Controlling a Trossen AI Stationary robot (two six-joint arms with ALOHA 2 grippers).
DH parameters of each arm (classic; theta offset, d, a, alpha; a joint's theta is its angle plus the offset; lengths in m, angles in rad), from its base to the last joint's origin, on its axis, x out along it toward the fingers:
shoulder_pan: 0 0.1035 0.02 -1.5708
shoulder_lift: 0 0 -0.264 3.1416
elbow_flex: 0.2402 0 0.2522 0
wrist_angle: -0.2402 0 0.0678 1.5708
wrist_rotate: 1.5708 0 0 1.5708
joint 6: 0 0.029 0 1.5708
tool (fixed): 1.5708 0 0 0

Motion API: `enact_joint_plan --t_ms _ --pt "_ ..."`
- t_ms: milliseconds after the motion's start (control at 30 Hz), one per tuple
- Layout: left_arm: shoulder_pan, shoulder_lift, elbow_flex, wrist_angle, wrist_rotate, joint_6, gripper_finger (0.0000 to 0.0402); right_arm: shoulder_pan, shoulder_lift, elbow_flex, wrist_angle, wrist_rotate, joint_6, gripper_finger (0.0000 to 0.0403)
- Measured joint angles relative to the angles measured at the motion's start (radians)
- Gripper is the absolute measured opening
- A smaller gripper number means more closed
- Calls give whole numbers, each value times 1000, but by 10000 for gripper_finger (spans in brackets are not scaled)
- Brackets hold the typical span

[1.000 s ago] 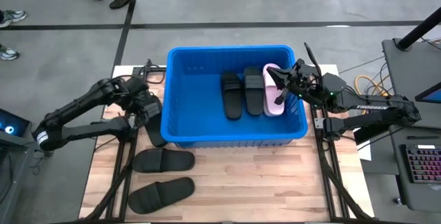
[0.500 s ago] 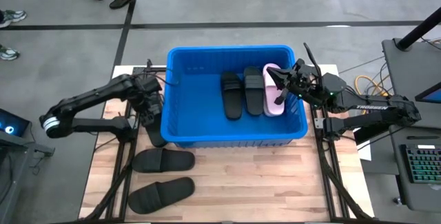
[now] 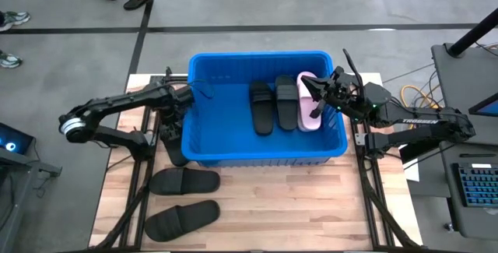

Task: Pick and place slides into bin
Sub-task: Stack the black slide on top of the black slide on the blue bin

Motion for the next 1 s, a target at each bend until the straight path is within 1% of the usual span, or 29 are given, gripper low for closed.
enact_joint_plan --t_ms 200,333,533,667,900,1000 --pt "1 84 -3 53 -19 -11 230 0 0 0 0 0 0 9" --pt "1 110 -21 81 -73 -35 230 -2 0 0 0 0 0 9" --pt "0 103 -27 94 -76 -39 230 -2 0 0 1 3 -24 9" --pt "1 82 -34 111 -72 -40 230 -2 0 0 1 24 -35 9" --pt "0 84 -59 149 -73 -56 230 -2 0 0 2 28 -53 9" --pt "0 83 -61 163 -114 -75 230 -2 0 0 2 28 -53 9"
